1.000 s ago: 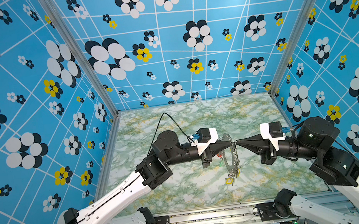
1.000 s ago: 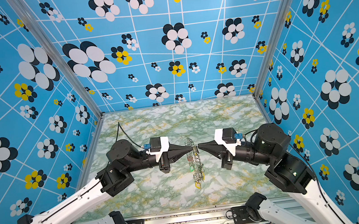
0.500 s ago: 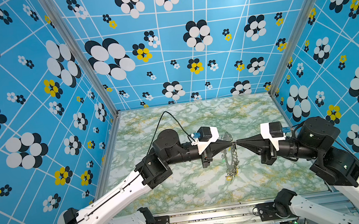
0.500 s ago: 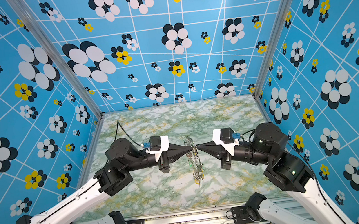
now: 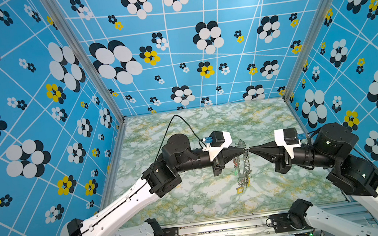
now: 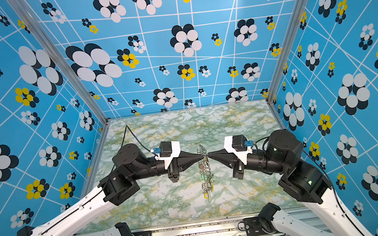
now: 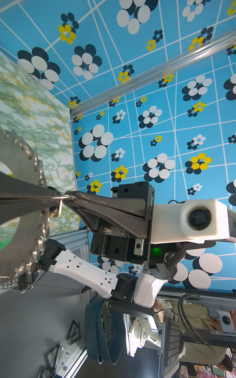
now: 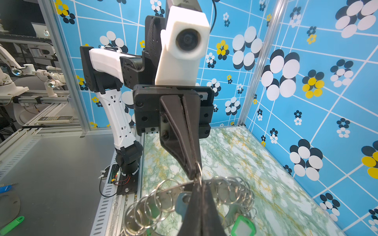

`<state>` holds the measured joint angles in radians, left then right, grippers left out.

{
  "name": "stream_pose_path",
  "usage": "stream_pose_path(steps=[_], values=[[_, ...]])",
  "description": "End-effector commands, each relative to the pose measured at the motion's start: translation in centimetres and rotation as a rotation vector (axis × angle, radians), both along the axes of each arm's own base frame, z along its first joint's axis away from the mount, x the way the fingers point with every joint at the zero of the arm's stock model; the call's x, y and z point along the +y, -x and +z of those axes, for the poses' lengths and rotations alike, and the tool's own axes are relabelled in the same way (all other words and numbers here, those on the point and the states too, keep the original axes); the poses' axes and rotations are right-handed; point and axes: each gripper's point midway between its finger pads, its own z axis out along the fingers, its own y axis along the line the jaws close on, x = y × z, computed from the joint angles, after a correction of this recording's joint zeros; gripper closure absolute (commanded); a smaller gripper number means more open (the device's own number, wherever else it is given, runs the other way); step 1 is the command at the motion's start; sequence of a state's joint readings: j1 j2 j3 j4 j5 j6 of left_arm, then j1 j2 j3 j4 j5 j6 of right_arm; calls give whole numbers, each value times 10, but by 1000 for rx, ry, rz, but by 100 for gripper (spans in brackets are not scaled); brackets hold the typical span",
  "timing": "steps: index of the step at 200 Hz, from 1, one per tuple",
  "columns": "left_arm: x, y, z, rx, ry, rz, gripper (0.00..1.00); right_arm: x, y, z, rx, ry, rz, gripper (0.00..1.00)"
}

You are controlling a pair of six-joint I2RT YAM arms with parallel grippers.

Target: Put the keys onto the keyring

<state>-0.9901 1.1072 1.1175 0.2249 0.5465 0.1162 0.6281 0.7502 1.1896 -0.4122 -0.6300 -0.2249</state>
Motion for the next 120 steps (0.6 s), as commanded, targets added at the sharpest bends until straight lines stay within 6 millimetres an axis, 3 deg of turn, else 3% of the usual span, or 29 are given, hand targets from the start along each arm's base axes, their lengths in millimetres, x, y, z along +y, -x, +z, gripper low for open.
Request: stream_pose_path(steps=[1,120], values=[[1,17,23,-21,41,-68,100,-2,-3,2,0,7,-25,100],[-1,9,15,49,-18,-37,100,-8,3,16,-41,-28,-35,100]])
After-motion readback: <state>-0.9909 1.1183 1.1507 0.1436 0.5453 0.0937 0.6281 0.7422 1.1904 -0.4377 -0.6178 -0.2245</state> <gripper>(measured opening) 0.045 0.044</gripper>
